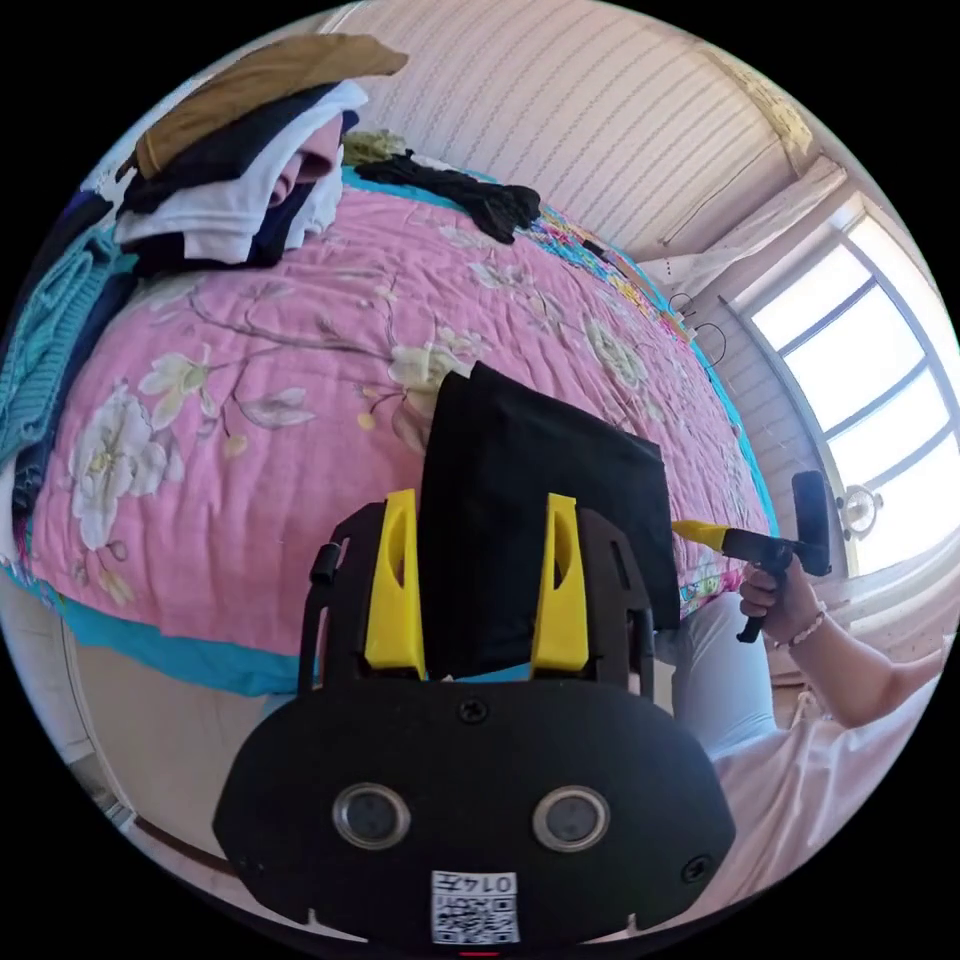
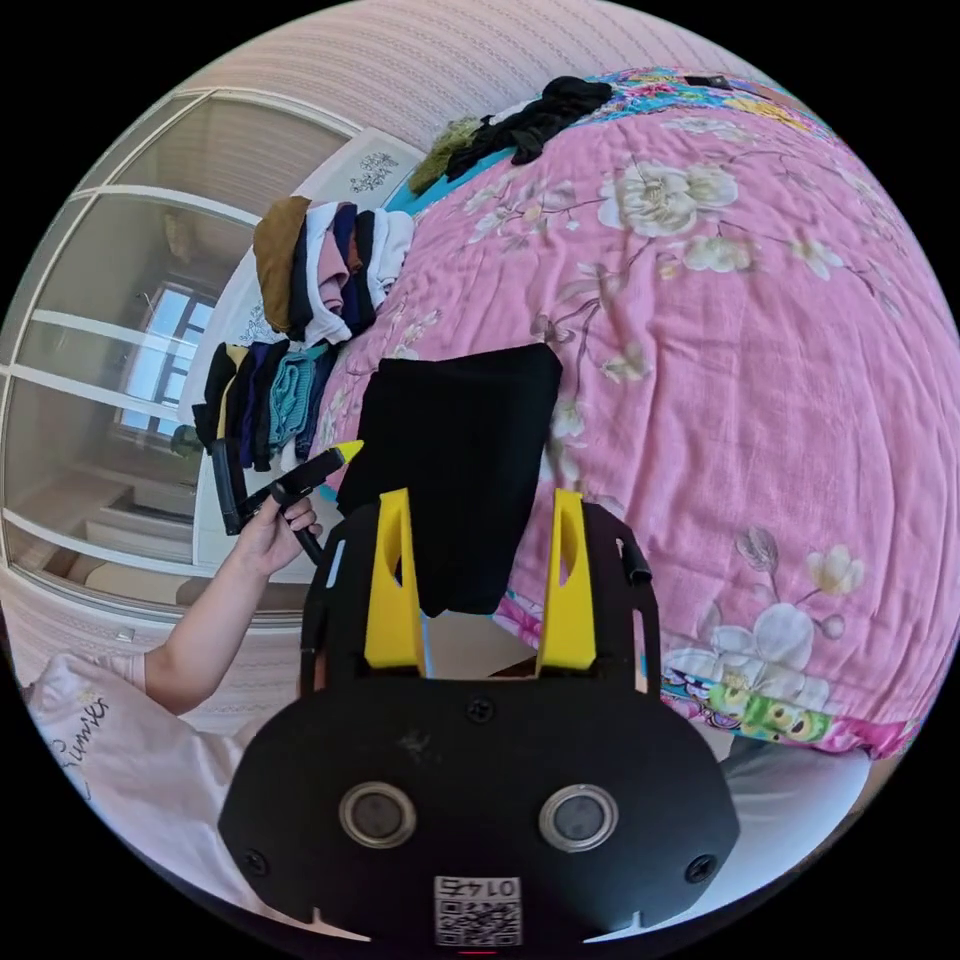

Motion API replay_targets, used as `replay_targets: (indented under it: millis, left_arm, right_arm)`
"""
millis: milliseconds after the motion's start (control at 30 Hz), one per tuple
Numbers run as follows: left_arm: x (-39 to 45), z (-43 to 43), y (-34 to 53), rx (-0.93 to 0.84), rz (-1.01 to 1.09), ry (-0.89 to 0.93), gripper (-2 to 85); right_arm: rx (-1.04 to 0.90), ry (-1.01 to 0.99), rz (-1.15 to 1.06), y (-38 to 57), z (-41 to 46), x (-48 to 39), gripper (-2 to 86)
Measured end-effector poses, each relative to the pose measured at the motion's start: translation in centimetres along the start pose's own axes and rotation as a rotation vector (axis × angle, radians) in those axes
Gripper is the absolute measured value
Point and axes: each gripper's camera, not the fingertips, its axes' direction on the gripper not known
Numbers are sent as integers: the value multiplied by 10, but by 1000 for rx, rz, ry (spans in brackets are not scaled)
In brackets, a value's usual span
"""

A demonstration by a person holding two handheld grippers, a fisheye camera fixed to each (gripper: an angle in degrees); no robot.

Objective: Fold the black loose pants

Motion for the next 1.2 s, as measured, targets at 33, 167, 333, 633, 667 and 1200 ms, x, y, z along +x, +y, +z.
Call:
replay_targets:
  millis: [33,167,333,633,667,1200]
  left_arm:
    - [-5,4,0,-13,-22,23,179]
    - [-23,15,3,2,-22,16,164]
    - [-53,14,7,16,-47,50,110]
    - [-86,-2,30,84,-45,137,50]
    - [-88,-4,36,90,-41,132,48]
    - [-140,-159,109,757,-179,75,44]
  right_arm:
    - [-2,-1,-2,-1,6,1,168]
    - [-44,-34,-54,-4,52,-4,146]
    - [44,-72,58,3,74,10,122]
    - [-25,-209,18,2,97,-2,44]
    - [-31,-177,-53,3,96,-19,40]
    - [-147,-10,-1096,-87,143,-382,27]
